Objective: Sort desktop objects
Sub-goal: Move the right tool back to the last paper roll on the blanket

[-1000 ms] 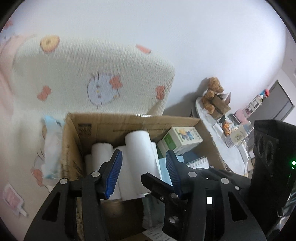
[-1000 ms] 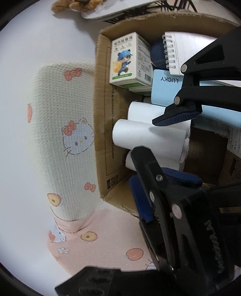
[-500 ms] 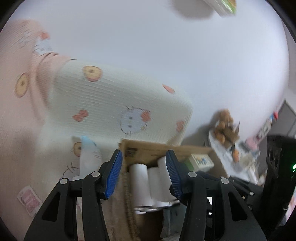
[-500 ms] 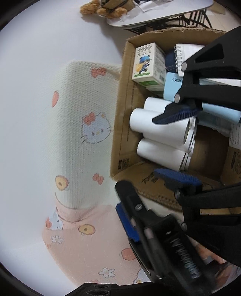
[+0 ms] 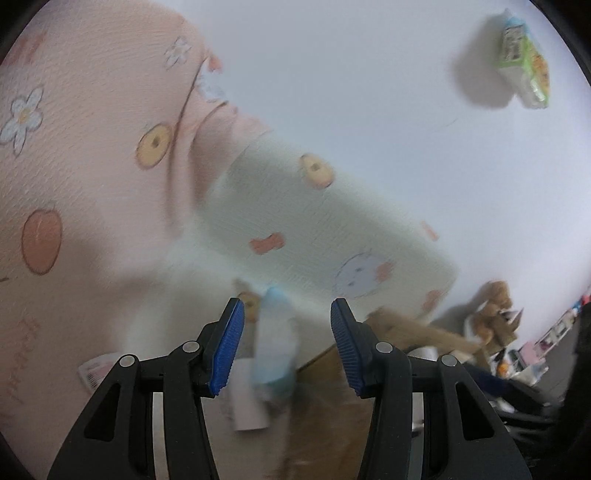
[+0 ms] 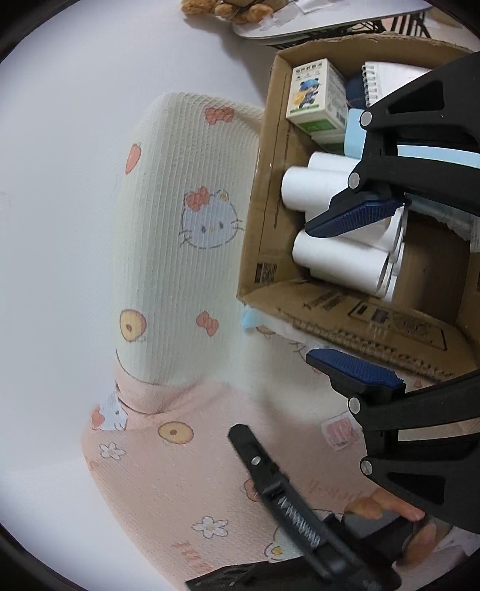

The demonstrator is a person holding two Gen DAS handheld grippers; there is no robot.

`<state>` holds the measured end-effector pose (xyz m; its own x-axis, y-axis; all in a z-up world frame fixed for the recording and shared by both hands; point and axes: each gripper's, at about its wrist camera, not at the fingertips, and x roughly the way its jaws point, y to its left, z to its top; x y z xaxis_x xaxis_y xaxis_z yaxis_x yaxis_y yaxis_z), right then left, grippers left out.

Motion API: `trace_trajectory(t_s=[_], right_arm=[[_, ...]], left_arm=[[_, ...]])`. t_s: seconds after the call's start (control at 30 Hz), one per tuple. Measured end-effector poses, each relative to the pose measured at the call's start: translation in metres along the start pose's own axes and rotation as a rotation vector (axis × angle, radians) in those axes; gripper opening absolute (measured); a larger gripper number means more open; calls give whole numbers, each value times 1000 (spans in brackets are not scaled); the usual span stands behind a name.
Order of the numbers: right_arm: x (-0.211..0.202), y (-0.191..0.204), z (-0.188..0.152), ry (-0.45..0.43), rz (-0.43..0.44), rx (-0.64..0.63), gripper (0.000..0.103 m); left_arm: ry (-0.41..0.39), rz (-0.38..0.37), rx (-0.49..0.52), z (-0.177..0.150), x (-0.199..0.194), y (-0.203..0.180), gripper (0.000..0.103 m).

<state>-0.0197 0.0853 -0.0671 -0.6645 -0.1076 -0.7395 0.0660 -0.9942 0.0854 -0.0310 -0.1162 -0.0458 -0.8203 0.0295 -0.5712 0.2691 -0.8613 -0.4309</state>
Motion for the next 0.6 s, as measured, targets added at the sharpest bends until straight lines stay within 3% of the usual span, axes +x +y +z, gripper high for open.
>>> trace_trajectory(t_s=[0.2,0.43,0.6], right_arm=[[4,35,1,-9,9,-86,60],[0,78,1,-96,-13,-188,60],[14,100,-1,-73,7,-221,60]], left_arm=[[21,-3,-34,-6,-1,28,53],[-3,-11,-116,-5,-14,67,53],[8,5,-123,-6,-12,81,53]])
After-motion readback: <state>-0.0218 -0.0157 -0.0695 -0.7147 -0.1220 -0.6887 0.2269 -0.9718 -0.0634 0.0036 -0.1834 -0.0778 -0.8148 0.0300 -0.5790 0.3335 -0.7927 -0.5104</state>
